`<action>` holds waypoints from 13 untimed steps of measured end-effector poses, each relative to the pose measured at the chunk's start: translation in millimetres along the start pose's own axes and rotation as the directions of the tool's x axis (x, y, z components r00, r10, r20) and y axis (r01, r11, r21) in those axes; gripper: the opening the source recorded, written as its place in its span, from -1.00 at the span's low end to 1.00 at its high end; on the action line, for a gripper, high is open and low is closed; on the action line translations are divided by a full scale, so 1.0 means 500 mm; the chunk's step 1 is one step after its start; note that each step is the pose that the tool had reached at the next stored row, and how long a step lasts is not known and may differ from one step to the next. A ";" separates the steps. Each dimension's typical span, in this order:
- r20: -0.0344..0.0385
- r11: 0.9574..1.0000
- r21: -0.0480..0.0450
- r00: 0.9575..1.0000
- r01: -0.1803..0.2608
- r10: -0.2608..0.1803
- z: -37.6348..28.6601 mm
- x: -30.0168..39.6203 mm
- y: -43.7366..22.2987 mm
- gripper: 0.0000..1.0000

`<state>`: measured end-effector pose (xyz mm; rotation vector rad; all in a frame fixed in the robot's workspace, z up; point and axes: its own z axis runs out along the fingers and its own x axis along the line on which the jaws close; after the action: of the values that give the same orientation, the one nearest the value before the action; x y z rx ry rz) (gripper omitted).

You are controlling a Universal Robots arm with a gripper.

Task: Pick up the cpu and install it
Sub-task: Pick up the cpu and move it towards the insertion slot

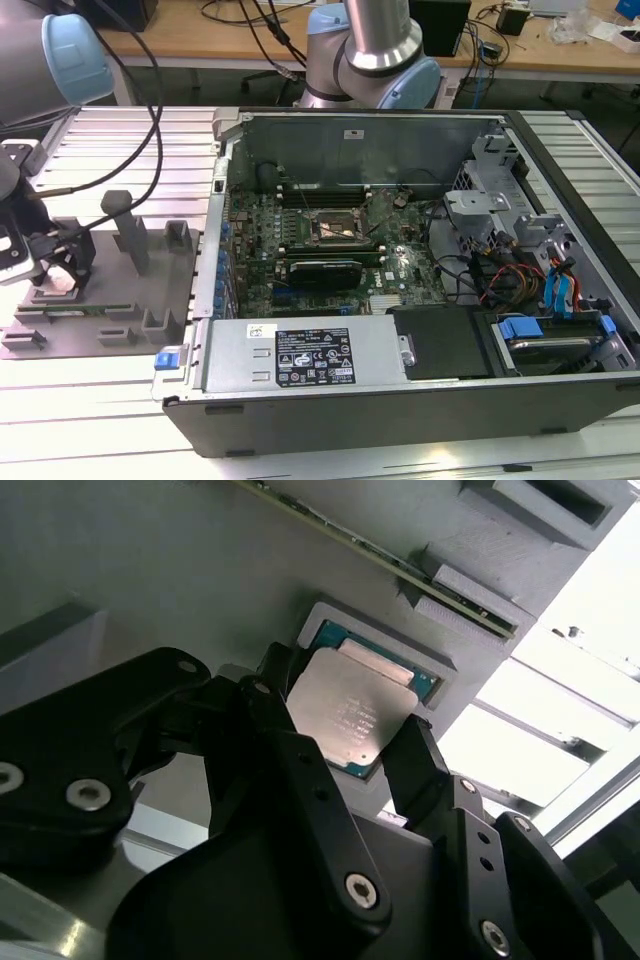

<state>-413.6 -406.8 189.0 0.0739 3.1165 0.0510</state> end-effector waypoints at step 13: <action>0.000 1.000 -0.001 1.000 0.000 0.000 0.004 0.003 0.009 0.27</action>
<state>-415.0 -402.2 187.0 0.0740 3.1164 0.0523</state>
